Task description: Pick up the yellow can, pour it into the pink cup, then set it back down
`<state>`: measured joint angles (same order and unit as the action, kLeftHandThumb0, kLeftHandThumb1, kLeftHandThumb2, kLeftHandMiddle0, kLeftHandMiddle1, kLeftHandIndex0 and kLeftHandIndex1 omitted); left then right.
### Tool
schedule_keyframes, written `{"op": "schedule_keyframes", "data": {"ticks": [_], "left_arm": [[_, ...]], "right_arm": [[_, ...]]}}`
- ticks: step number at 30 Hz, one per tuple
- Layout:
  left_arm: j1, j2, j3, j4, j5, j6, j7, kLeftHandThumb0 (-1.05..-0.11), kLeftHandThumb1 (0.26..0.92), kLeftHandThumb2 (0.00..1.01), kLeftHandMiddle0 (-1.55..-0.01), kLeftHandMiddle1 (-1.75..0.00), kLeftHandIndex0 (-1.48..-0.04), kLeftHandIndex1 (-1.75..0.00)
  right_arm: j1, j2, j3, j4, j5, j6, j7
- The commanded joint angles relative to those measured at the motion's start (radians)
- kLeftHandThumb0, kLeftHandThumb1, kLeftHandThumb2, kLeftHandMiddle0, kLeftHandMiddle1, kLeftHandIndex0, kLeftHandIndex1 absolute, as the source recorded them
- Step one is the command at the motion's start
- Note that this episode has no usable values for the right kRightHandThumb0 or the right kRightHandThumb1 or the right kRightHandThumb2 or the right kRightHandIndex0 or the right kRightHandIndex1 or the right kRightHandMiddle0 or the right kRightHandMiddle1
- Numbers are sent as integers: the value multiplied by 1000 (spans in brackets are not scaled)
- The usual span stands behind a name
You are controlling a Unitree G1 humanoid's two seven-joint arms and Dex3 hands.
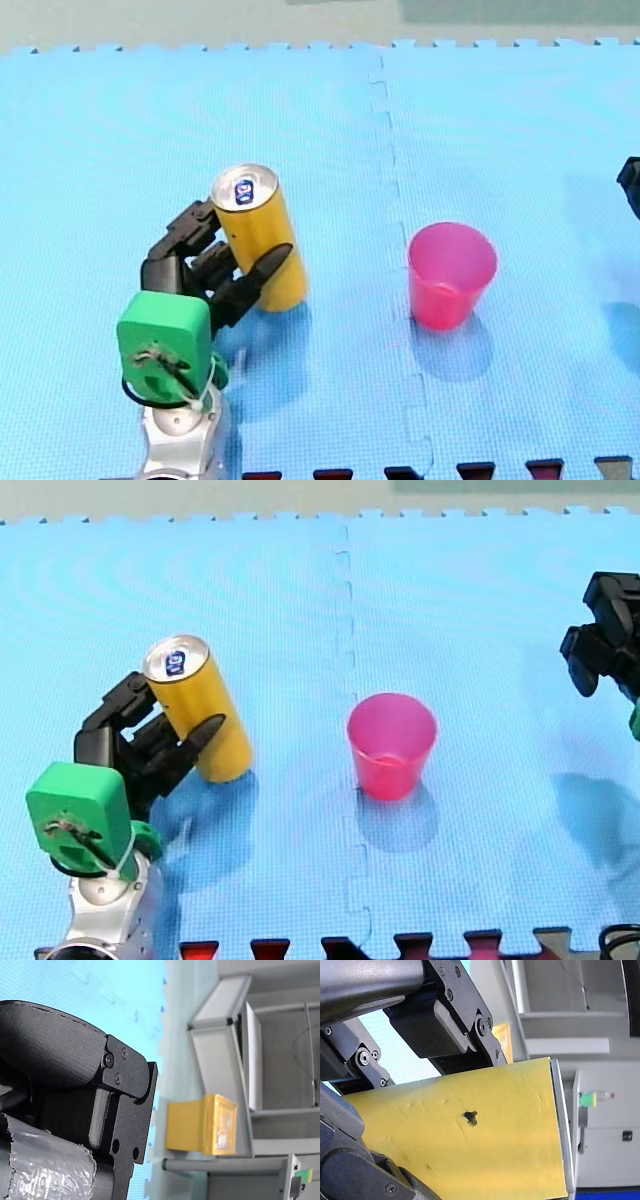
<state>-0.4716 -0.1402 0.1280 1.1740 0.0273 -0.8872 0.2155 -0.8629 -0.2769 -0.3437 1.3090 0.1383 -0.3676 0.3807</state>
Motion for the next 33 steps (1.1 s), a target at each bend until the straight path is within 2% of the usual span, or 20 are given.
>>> {"op": "schedule_keyframes", "data": {"ticks": [1, 4, 11, 16, 23, 33], "left_arm": [[-1, 8, -11, 5, 21, -26, 18, -349, 816, 1, -1304, -1, -1164, 0], [-2, 15, -27, 17, 65, -40, 68, -347, 817, 1, -1304, -1, -1163, 0], [-7, 47, -107, 25, 240, -17, 308, -351, 823, 2, -1299, 0, -1151, -1], [-9, 50, -134, 32, 283, -3, 386, -351, 829, 3, -1296, 0, -1154, -2], [-12, 49, -155, 56, 286, 3, 411, -351, 836, 3, -1292, 0, -1156, -2], [0, 28, -131, 102, 217, 23, 328, -352, 843, 2, -1297, -2, -1158, -1]], "right_arm": [[2, -6, 0, -1, 0, -3, -1], [2, -7, 1, -1, -1, -4, -3], [4, -10, 5, -2, -8, -8, -9], [4, -10, 10, -3, -13, -13, -13], [3, -13, 11, -3, -15, -17, -14], [4, -13, 1, -3, -5, -22, -8]]}}
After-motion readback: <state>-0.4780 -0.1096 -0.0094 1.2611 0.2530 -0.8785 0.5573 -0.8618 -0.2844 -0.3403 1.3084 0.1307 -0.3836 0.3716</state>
